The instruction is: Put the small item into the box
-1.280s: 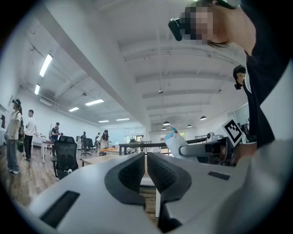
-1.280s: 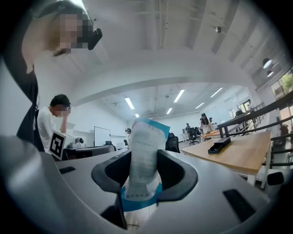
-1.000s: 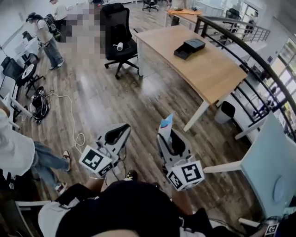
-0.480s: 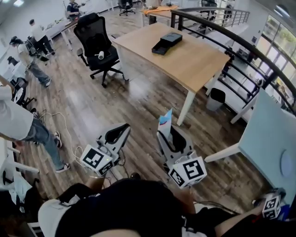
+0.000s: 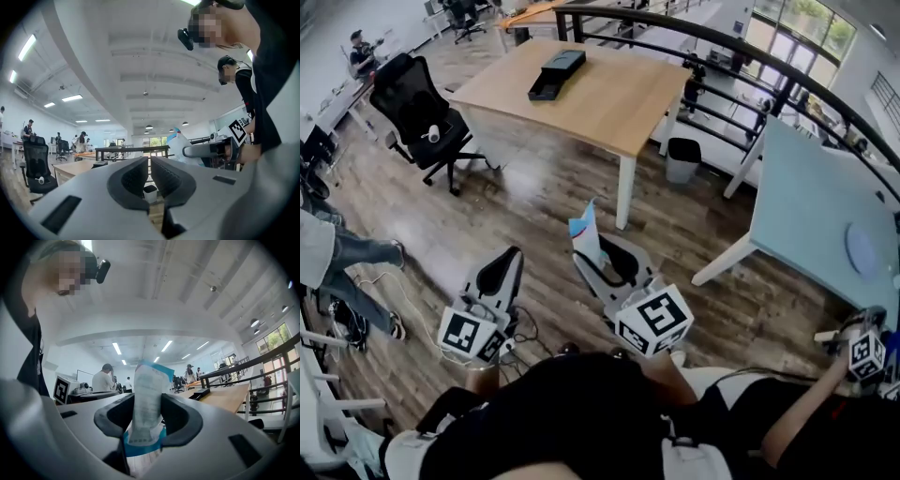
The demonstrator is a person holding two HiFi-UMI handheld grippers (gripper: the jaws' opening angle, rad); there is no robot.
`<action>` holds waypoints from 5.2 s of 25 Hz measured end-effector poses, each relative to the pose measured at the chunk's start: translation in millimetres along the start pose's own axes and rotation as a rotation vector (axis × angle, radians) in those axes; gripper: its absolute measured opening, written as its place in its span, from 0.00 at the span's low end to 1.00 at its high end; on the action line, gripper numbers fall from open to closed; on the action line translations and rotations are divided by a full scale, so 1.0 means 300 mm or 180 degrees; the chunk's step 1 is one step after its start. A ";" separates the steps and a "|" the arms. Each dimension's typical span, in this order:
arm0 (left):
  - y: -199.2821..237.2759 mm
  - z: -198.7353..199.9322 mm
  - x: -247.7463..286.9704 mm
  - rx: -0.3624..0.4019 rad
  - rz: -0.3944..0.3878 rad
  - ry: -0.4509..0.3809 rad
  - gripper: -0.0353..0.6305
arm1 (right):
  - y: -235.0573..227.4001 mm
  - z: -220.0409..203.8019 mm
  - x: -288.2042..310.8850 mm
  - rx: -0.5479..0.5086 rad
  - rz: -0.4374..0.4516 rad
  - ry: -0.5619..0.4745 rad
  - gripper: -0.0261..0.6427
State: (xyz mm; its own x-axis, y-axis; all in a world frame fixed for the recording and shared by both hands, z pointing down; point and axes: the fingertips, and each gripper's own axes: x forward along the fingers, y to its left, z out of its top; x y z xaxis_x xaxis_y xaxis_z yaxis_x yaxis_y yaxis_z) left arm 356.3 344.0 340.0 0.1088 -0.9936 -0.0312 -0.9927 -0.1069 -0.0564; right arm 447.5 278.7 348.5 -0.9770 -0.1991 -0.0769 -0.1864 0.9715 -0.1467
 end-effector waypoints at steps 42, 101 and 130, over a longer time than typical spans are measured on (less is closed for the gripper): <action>0.581 -0.156 -0.072 -0.0262 0.0137 0.0045 0.09 | 0.029 -0.131 0.522 -0.0026 -0.0186 0.0236 0.30; 1.484 -0.234 1.050 -0.0183 0.0312 0.0223 0.09 | -1.037 -0.083 1.591 0.0149 0.0048 0.0335 0.30; 2.287 -0.239 1.287 -0.0226 -0.0408 -0.0004 0.09 | -1.145 -0.061 2.326 -0.0078 -0.0703 0.0288 0.30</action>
State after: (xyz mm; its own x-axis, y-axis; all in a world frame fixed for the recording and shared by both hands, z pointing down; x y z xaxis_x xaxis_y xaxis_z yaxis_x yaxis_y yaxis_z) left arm -286.5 -115.5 360.9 0.2348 -0.9716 -0.0294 -0.9719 -0.2352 0.0109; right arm -172.0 -191.5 363.3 -0.9173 -0.3960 0.0432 -0.3982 0.9086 -0.1261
